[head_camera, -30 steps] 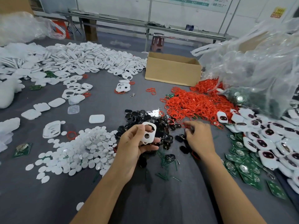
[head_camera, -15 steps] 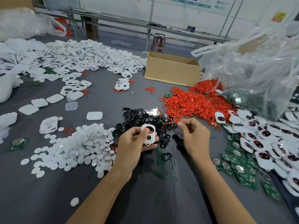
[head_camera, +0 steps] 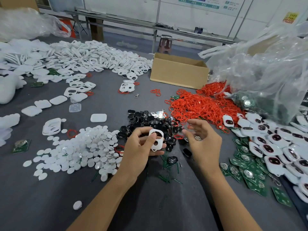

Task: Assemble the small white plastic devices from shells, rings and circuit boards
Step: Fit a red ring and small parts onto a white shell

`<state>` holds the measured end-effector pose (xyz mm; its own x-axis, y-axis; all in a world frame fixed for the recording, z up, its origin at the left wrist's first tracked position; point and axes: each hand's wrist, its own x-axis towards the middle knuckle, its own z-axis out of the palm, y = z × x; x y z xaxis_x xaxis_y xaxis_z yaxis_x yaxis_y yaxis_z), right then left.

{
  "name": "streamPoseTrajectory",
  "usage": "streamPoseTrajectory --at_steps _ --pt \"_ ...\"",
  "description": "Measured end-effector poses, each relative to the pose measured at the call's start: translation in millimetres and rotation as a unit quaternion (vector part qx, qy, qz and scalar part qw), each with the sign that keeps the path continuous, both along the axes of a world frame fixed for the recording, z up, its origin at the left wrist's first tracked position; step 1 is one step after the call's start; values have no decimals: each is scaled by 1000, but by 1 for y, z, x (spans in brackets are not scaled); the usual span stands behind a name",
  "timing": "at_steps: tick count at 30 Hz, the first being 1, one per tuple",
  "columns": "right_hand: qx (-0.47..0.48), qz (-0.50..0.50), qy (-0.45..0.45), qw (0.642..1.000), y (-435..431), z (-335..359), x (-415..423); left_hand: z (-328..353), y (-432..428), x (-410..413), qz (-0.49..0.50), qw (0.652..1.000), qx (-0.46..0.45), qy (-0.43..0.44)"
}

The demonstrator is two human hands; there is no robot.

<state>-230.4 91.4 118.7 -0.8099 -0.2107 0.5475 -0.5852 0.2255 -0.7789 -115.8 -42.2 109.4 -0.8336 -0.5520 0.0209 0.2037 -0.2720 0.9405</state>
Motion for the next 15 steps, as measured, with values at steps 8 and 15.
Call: streamPoseTrajectory --at_steps 8,15 --pt "79 161 55 982 -18 5 35 -3 -5 0 28 990 -134 -23" --pt "75 174 78 979 -19 11 42 0 -2 2 17 994 -107 4"
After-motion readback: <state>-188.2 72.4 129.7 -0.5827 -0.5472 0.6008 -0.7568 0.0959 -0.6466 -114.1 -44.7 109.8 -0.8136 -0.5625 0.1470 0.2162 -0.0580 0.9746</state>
